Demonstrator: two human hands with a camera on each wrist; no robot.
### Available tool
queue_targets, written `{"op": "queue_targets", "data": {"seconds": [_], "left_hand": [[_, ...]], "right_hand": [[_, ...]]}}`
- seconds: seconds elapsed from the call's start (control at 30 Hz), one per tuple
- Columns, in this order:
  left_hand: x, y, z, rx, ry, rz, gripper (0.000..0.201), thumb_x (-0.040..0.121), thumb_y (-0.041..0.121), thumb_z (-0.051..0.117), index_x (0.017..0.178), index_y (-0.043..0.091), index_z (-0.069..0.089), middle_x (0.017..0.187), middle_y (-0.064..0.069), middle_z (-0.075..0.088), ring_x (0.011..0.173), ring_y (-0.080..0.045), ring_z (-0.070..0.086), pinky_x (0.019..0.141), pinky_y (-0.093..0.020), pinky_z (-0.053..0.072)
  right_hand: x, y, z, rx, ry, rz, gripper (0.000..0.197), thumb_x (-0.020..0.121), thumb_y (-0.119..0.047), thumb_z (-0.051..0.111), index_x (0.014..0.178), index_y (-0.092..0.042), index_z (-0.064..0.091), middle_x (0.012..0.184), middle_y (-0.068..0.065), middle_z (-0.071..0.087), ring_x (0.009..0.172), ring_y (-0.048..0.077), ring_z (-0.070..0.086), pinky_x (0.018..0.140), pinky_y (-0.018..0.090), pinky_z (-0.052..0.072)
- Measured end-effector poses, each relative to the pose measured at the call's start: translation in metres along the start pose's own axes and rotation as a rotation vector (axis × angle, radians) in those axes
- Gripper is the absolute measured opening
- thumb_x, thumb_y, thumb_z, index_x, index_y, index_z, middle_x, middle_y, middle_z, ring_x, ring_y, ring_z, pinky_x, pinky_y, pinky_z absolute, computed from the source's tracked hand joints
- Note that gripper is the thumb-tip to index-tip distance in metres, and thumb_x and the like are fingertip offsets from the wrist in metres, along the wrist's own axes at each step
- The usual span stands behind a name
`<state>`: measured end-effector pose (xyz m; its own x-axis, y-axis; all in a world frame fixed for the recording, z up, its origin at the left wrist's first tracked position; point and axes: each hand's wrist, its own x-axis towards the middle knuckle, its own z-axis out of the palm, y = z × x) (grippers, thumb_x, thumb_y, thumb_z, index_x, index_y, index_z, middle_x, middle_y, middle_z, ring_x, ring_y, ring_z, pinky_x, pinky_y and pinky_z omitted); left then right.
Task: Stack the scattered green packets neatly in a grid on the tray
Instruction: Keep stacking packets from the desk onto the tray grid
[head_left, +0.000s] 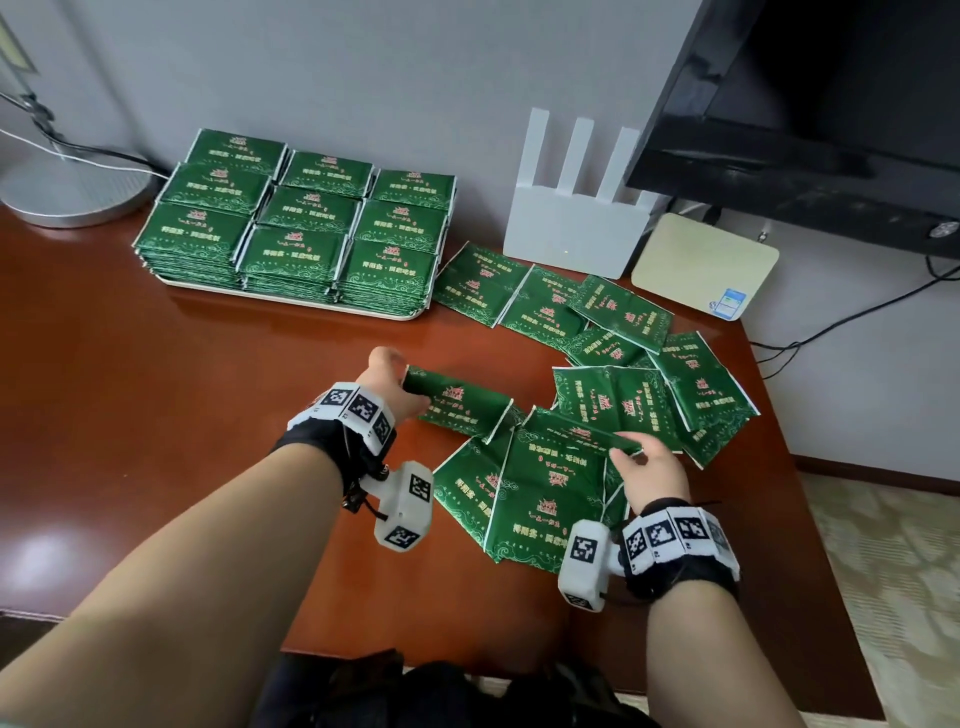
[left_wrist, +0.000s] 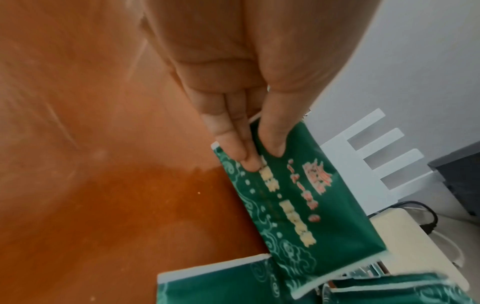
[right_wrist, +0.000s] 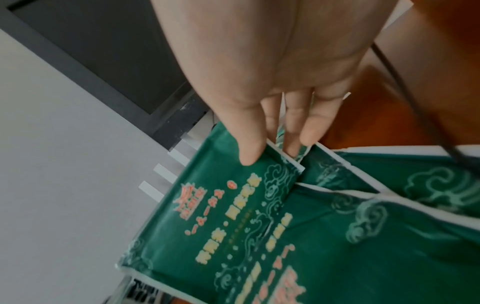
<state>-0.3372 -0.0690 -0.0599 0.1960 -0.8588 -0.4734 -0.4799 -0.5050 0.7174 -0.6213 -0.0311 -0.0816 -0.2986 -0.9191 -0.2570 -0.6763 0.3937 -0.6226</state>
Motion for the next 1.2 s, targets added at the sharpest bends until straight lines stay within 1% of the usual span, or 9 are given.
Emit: {"op": "queue_targets", "data": {"seconds": [0.07,0.2,0.3,0.43,0.63,0.8,0.93,1.07,1.2], "left_hand": [[0.001,-0.005,0.001,0.084,-0.055,0.028,0.075,0.081,0.004,0.065,0.142,0.026,0.027,0.124,-0.012,0.056,0.092,-0.026,0.065,0.080,-0.035,0.055],[0.003,-0.011,0.001,0.134,-0.051,0.070,0.029,0.086,0.010,0.060,0.114,0.016,0.061,0.103,-0.010,0.065,0.082,-0.023,0.064,0.081,-0.035,0.055],[0.006,-0.015,0.000,0.216,0.029,0.092,0.019,0.085,0.016,0.063,0.103,0.019,0.066,0.109,-0.008,0.059,0.073,-0.019,0.058,0.066,-0.025,0.053],[0.008,-0.018,0.007,0.162,-0.050,0.071,0.027,0.088,0.010,0.058,0.116,0.012,0.057,0.084,-0.001,0.061,0.056,-0.005,0.055,0.037,-0.009,0.039],[0.007,-0.006,0.004,0.094,-0.089,0.093,0.030,0.089,0.019,0.059,0.118,0.014,0.054,0.075,0.002,0.062,0.055,-0.006,0.056,0.047,-0.018,0.042],[-0.001,0.010,0.003,-0.014,-0.274,0.108,0.017,0.089,0.023,0.057,0.104,0.014,0.059,0.079,-0.003,0.066,0.053,-0.007,0.062,0.048,-0.013,0.051],[-0.006,0.024,0.001,-0.141,-0.342,0.118,0.016,0.094,0.029,0.050,0.092,0.015,0.058,0.075,-0.008,0.067,0.053,-0.007,0.066,0.058,-0.020,0.057],[-0.006,0.035,-0.012,-0.243,-0.332,0.124,0.019,0.095,0.027,0.047,0.095,0.011,0.057,0.082,-0.009,0.067,0.053,-0.007,0.067,0.052,-0.017,0.055],[-0.004,0.038,-0.036,-0.367,-0.380,0.122,0.018,0.095,0.024,0.047,0.089,0.011,0.056,0.081,-0.012,0.066,0.054,-0.010,0.068,0.055,-0.020,0.057]], "right_hand": [[0.001,-0.001,0.001,-0.006,-0.023,0.005,0.029,0.093,-0.021,0.052,0.121,-0.013,0.056,0.107,0.013,0.061,0.090,0.024,0.054,0.075,0.026,0.039],[0.004,-0.002,0.000,0.102,0.006,-0.044,0.022,0.092,-0.020,0.053,0.107,-0.006,0.061,0.096,0.011,0.064,0.092,0.030,0.059,0.075,0.030,0.042],[0.009,-0.004,0.004,0.133,0.014,-0.024,0.019,0.092,-0.019,0.054,0.102,-0.006,0.061,0.096,0.011,0.066,0.093,0.031,0.061,0.083,0.037,0.048],[0.013,-0.005,0.013,0.078,-0.053,0.018,0.017,0.090,-0.018,0.055,0.100,-0.004,0.060,0.096,0.014,0.067,0.091,0.031,0.062,0.083,0.037,0.049],[0.014,-0.021,0.008,0.121,0.010,-0.032,0.022,0.091,-0.011,0.051,0.113,-0.010,0.048,0.097,0.010,0.063,0.086,0.028,0.060,0.081,0.036,0.050],[0.008,-0.047,-0.001,0.134,0.035,-0.203,0.047,0.091,-0.003,0.044,0.129,-0.027,0.029,0.097,0.006,0.054,0.065,0.024,0.056,0.057,0.028,0.044],[0.009,-0.071,-0.004,-0.037,-0.097,-0.362,0.026,0.096,-0.014,0.040,0.113,-0.025,0.056,0.117,-0.003,0.048,0.082,0.012,0.054,0.073,0.026,0.046],[0.003,-0.092,-0.002,0.007,-0.185,-0.391,0.029,0.095,-0.034,0.043,0.114,-0.017,0.057,0.113,-0.006,0.050,0.105,0.010,0.048,0.091,0.027,0.038],[0.000,-0.111,0.004,-0.105,-0.133,-0.421,0.036,0.092,-0.039,0.049,0.067,-0.015,0.037,0.071,-0.002,0.035,0.061,0.012,0.035,0.058,0.028,0.030]]}}
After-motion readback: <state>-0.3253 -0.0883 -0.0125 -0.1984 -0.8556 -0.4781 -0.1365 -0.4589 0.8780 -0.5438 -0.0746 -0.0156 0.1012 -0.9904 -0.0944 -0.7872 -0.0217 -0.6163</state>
